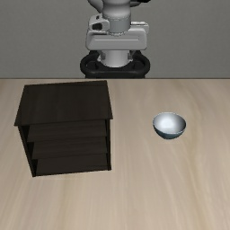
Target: Pick up the porcelain bowl on the table and place it on the wooden shelf
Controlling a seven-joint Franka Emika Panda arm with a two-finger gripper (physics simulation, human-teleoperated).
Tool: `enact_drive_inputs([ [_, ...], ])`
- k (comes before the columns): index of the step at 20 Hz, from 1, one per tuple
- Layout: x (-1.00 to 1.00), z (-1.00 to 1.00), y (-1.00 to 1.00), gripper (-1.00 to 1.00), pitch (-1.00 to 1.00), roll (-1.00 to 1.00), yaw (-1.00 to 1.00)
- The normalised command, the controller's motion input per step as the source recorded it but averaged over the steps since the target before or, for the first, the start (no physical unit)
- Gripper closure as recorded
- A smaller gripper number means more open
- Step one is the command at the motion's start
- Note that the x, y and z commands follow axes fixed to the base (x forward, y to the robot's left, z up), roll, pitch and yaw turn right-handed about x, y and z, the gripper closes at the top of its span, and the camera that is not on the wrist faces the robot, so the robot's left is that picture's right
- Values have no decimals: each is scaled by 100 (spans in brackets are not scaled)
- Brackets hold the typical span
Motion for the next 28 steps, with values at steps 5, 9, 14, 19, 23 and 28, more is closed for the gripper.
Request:
enact_drive_inputs([
  [5,0,0,100,-100,0,0,0],
  [9,0,0,100,-100,0,0,0],
  [14,80,0,20,-100,0,0,0],
  [19,80,0,20,-100,0,0,0],
  [23,0,-25,-25,-100,0,0,0],
  [28,0,-100,0,-100,0,0,0],
])
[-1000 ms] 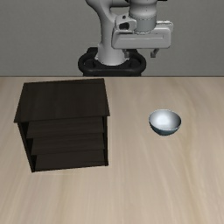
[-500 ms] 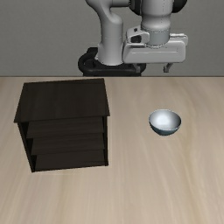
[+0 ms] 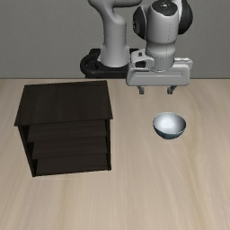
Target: Pick up the porcelain bowl on the table and place it on the wooden shelf
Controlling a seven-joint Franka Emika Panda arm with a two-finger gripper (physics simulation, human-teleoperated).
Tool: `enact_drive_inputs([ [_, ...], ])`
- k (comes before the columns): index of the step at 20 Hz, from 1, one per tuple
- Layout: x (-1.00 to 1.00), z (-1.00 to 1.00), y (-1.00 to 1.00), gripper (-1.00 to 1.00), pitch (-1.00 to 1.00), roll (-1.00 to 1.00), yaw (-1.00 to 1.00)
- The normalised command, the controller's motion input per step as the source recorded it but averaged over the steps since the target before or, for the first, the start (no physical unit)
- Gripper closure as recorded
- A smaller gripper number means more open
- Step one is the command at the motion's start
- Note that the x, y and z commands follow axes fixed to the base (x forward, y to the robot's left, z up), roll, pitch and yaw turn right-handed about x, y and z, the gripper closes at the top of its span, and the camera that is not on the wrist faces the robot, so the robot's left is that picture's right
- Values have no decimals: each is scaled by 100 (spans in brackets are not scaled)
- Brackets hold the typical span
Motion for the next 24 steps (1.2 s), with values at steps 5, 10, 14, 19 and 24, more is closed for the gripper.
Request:
enact_drive_inputs([
  [5,0,-100,0,-100,0,0,0],
  [10,0,-100,0,-100,0,0,0],
  [14,0,-25,0,100,0,0,0],
  [19,0,0,0,100,0,0,0],
  [24,0,80,0,100,0,0,0],
])
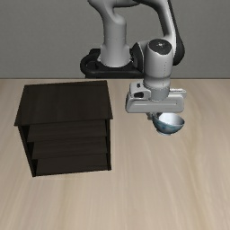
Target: Pick up the porcelain bowl on the table and place it on the wooden shelf
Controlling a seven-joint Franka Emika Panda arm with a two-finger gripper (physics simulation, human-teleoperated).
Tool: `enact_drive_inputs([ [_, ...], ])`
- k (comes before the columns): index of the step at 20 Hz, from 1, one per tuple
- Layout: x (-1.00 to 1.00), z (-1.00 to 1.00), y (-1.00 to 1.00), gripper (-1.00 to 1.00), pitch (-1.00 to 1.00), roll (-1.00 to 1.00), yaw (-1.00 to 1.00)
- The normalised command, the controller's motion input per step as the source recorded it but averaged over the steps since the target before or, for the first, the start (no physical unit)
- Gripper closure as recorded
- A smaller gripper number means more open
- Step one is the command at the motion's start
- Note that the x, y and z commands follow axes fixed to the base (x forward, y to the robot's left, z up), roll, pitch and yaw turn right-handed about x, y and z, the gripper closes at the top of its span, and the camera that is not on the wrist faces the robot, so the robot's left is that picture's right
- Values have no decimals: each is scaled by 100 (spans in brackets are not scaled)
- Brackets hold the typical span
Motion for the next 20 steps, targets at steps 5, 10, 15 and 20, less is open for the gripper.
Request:
enact_drive_inputs([
  [5,0,100,0,100,0,0,0],
  [10,0,100,0,100,0,0,0],
  [15,0,100,0,100,0,0,0],
  [20,0,100,0,100,0,0,0],
])
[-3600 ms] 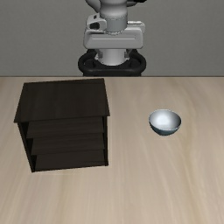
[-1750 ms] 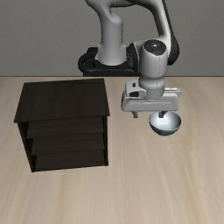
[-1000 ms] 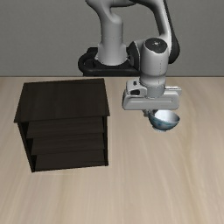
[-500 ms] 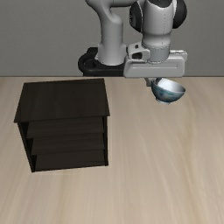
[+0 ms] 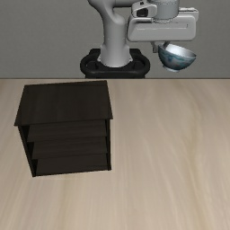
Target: Pick up the porcelain bowl on the table and place it on the wooden shelf
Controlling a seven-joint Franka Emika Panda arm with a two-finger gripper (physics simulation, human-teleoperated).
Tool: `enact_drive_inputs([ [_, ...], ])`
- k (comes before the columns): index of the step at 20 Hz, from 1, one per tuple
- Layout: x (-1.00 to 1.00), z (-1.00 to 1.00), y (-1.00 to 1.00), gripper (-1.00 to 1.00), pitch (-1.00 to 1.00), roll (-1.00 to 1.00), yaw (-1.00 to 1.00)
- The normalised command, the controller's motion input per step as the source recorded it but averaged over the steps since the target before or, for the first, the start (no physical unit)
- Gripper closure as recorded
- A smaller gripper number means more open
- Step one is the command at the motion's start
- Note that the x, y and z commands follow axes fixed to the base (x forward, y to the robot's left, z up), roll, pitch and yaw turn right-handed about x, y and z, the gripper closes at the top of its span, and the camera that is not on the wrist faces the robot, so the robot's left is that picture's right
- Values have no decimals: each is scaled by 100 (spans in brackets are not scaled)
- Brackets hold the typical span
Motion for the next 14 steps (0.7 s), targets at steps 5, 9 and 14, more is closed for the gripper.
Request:
enact_drive_inputs([
  [5,0,60,-40,100,0,0,0],
  [9,0,0,-100,100,0,0,0],
  [14,0,0,-100,100,0,0,0],
])
